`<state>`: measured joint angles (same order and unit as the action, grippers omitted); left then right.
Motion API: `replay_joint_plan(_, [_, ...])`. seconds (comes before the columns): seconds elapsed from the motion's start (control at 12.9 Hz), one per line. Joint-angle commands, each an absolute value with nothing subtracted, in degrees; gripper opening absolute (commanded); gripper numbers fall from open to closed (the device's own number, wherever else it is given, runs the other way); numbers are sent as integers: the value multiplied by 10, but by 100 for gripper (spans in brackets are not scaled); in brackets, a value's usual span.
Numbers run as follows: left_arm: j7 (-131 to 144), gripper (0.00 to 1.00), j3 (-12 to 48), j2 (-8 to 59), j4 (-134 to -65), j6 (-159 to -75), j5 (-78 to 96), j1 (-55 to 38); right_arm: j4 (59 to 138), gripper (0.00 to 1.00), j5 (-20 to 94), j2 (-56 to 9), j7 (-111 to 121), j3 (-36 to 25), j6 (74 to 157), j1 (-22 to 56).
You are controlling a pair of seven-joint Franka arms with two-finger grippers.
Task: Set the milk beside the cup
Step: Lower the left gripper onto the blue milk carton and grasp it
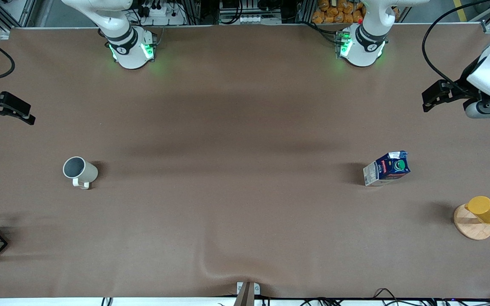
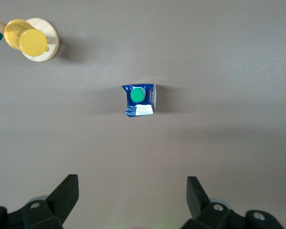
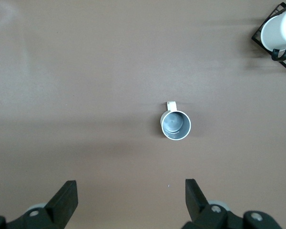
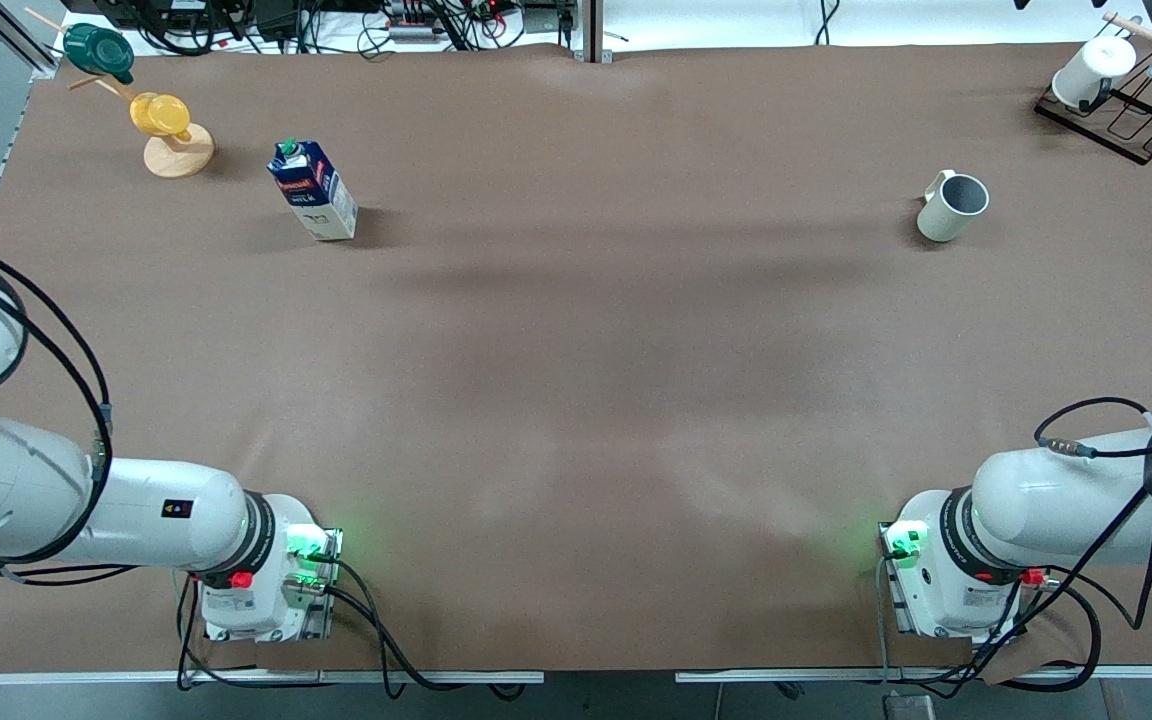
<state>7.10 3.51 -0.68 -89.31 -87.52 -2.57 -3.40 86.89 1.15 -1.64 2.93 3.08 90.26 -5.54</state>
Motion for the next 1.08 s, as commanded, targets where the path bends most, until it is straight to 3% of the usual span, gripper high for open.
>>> replay_joint_plan(0.0, [57, 100, 34, -4, -882, -864, -7, -26, 863, 100, 18, -18, 26, 35, 903, -62])
replay_joint_plan(0.23, [55, 100, 34, 30, -882, -871, -4, -26, 863, 100, 18, -19, 26, 35, 903, -62])
replay_joint_plan(0.62, [48, 100, 34, 68, -972, -1010, -13, -11, 862, 100, 18, -27, 26, 35, 906, -60])
replay_joint_plan(0.77, [49, 100, 35, 72, -1037, -1110, -12, -4, 862, 100, 19, -29, 26, 35, 909, -59])
replay_joint_plan(1.01, [49, 100, 35, 111, -1055, -1158, -12, -4, 863, 100, 20, -35, 26, 35, 909, -59])
